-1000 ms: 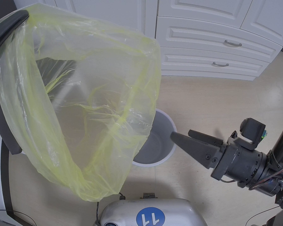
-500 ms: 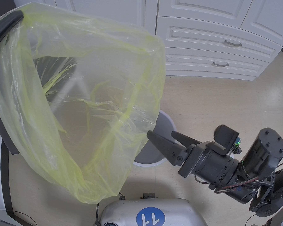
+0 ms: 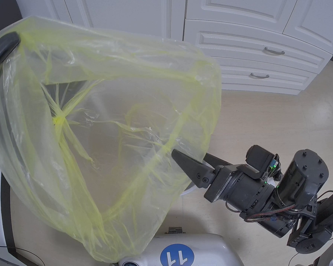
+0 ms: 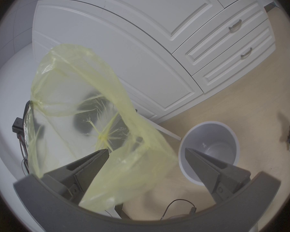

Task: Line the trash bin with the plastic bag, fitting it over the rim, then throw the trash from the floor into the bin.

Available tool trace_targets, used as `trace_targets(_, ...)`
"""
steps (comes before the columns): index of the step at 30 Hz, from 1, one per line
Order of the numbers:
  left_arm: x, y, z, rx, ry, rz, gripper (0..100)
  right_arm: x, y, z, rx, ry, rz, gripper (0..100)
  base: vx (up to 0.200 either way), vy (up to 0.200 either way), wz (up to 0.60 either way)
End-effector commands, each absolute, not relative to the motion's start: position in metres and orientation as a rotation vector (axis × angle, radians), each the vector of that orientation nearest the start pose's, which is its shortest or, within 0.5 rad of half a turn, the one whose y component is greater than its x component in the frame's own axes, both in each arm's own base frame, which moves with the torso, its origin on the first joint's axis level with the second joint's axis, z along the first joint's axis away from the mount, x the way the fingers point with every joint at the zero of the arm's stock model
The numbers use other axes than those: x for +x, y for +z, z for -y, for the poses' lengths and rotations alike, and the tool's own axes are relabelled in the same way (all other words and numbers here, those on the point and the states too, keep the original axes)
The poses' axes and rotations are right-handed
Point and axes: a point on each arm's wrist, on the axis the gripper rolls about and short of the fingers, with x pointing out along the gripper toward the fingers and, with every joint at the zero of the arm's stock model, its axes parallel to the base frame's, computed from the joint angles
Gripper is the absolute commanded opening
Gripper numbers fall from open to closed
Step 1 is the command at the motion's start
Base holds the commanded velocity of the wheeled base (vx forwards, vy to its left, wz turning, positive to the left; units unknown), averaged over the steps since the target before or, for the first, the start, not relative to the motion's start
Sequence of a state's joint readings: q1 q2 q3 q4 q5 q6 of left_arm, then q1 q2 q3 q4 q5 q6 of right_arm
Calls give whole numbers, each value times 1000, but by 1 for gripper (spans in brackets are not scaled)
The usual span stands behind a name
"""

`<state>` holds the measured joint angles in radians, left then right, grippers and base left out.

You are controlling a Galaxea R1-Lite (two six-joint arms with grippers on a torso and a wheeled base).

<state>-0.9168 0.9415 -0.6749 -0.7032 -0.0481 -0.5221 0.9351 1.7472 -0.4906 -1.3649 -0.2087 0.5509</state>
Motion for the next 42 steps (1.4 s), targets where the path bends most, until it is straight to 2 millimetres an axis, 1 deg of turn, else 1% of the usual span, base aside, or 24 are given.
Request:
trace_targets(1,59,313,80,-671,-1051,166,0,171,166,-219,588,728,-100,100,0,0,0)
trace_targets(4,59,314,79,-678,-1054,180,0,171,161,-220,575,724,-115,100,0,0,0)
trace_targets(10,57,313,78,-691,-1071,217,0,176,144,-225,510,706,-152,100,0,0,0)
trace_targets(16,57,309,78,-676,-1107,202,0,179,140,-232,538,722,-110,100,0,0,0)
trace_targets(18,57,309,79,-676,-1108,200,0,179,139,-236,570,745,-61,100,0,0,0)
trace_targets(21,56,309,79,-677,-1116,199,0,177,128,-240,548,745,-95,100,0,0,0)
trace_targets(22,56,310,79,-678,-1116,200,0,176,127,-240,547,743,-96,100,0,0,0)
trace_targets(23,56,310,79,-678,-1116,200,0,176,127,-241,546,743,-99,0,0,0,0)
trace_targets(27,56,310,79,-678,-1116,200,0,176,122,-245,540,747,-115,0,0,0,0)
trace_targets(31,56,310,79,-679,-1116,199,0,175,125,-244,545,745,-105,0,0,0,0)
trace_targets(34,57,308,80,-679,-1117,188,0,178,138,-235,561,729,-57,0,0,0,0)
trace_targets(36,60,305,84,-666,-1113,158,0,184,147,-224,560,703,-13,0,0,0,0)
trace_targets(38,64,301,89,-656,-1109,131,0,187,155,-218,558,685,23,0,0,0,0)
trace_targets(39,69,295,95,-640,-1100,97,0,190,164,-211,563,672,62,0,0,0,0)
trace_targets(41,74,291,101,-633,-1091,65,0,191,170,-206,571,662,87,0,0,0,0)
trace_targets(42,81,284,110,-617,-1082,21,0,190,177,-201,578,662,110,0,0,0,0)
